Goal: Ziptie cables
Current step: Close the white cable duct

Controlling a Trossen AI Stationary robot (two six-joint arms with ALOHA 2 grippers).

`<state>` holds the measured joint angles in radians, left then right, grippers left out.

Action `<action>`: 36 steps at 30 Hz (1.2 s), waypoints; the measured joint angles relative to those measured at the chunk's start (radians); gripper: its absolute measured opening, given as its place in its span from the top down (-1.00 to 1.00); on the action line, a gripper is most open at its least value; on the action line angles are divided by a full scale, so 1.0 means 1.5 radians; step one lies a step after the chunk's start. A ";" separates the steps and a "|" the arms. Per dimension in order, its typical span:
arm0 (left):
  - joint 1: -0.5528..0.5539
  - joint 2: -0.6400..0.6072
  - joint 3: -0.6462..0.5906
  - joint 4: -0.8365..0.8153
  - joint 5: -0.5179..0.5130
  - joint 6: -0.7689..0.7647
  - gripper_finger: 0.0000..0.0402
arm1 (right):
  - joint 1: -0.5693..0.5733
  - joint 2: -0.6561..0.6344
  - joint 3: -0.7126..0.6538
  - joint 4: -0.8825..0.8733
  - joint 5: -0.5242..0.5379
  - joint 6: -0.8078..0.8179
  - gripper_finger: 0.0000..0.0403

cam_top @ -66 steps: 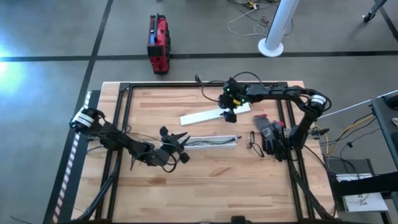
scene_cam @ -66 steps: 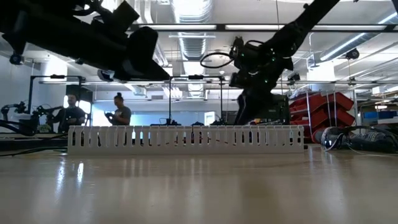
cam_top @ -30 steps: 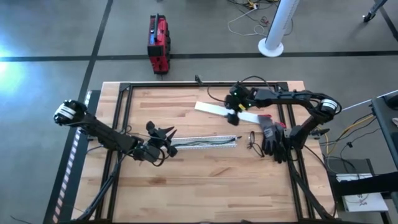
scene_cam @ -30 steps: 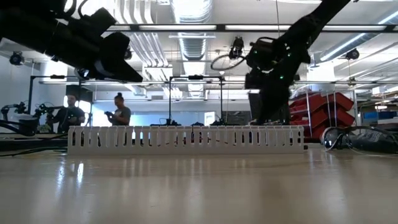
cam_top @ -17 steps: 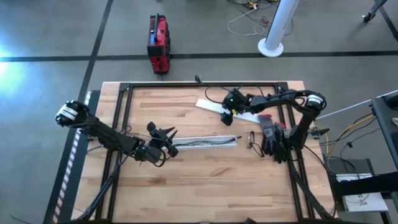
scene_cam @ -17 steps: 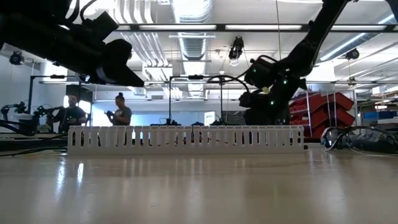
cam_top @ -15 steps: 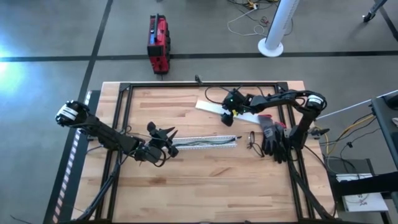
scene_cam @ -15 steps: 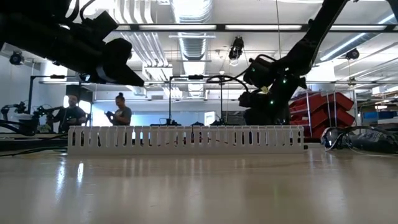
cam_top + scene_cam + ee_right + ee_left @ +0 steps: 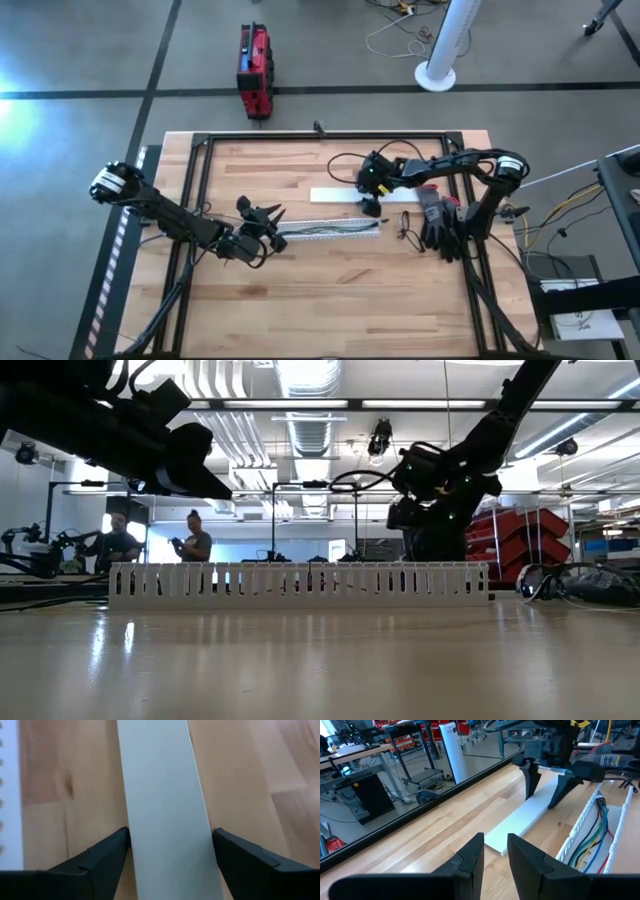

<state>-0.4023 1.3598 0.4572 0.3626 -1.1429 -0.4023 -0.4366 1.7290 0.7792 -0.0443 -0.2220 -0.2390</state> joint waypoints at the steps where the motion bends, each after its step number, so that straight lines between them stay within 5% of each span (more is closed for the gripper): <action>1: 0.000 0.000 0.000 0.000 0.000 0.000 0.65 | 0.000 0.001 0.000 0.018 -0.011 0.000 -0.43; 8: 0.000 0.000 0.000 -0.001 0.000 0.000 0.69 | 0.005 0.034 -0.002 0.158 -0.070 -0.001 -0.65; 15: 0.000 0.000 0.000 -0.005 0.000 0.003 0.65 | 0.010 0.126 0.021 0.265 -0.131 0.013 -0.66; 21: 0.000 0.000 0.000 -0.009 0.000 0.001 0.64 | 0.013 0.140 0.036 0.264 -0.142 0.037 -0.60; 36: 0.002 0.000 0.000 -0.013 0.000 0.002 0.65 | 0.153 -0.018 0.034 0.090 -0.103 0.095 -0.60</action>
<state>-0.3997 1.3602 0.4572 0.3429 -1.1435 -0.3986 -0.2067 1.7014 0.8307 0.0904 -0.3761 -0.0959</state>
